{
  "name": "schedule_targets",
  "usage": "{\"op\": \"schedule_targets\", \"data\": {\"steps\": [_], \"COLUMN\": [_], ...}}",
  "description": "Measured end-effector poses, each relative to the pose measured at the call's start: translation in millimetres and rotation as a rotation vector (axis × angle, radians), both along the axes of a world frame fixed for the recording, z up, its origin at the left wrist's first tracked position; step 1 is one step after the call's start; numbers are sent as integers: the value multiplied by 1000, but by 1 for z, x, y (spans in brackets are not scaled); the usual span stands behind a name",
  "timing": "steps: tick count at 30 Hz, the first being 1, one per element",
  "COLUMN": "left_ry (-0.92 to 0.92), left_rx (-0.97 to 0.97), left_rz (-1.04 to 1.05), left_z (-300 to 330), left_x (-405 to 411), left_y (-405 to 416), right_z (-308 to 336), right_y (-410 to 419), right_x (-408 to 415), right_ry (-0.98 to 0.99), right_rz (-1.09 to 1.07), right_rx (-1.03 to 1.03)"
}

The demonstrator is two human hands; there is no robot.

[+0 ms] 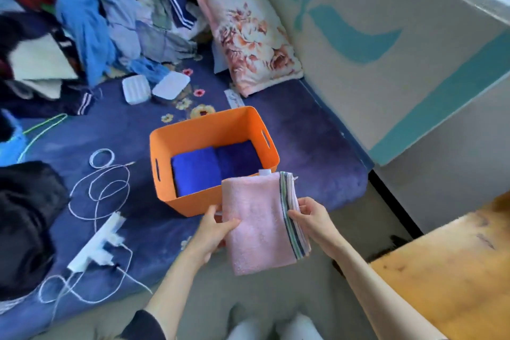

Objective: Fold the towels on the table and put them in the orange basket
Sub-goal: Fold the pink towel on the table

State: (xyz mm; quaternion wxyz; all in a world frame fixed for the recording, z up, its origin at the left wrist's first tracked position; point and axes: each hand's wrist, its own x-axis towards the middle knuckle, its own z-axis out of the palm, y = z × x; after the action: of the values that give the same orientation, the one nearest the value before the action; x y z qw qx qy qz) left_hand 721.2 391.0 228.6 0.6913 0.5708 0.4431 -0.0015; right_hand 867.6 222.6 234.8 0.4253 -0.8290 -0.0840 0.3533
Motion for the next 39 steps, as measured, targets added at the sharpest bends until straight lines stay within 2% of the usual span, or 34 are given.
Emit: {"op": "schedule_targets", "data": {"steps": [7, 13, 20, 26, 30, 34, 39], "left_ry": [-7, 25, 147, 287, 344, 372, 375], "left_rx": [-31, -11, -26, -51, -42, -19, -4], "left_rz": [93, 150, 225, 216, 193, 183, 147], "left_z": [-7, -23, -66, -131, -175, -208, -231], "left_x": [16, 78, 153, 174, 186, 195, 207], "left_y": [67, 125, 178, 188, 183, 188, 198], "right_z": [-2, -15, -55, -119, -157, -178, -193], "right_y": [87, 152, 234, 263, 272, 281, 290], "right_x": [36, 102, 170, 178, 174, 178, 183], "right_ry": [-28, -20, -47, -42, -35, -82, -46], "right_rz": [114, 125, 231, 306, 299, 297, 336], "right_rx": [-62, -83, -238, -446, -505, -612, -645]}}
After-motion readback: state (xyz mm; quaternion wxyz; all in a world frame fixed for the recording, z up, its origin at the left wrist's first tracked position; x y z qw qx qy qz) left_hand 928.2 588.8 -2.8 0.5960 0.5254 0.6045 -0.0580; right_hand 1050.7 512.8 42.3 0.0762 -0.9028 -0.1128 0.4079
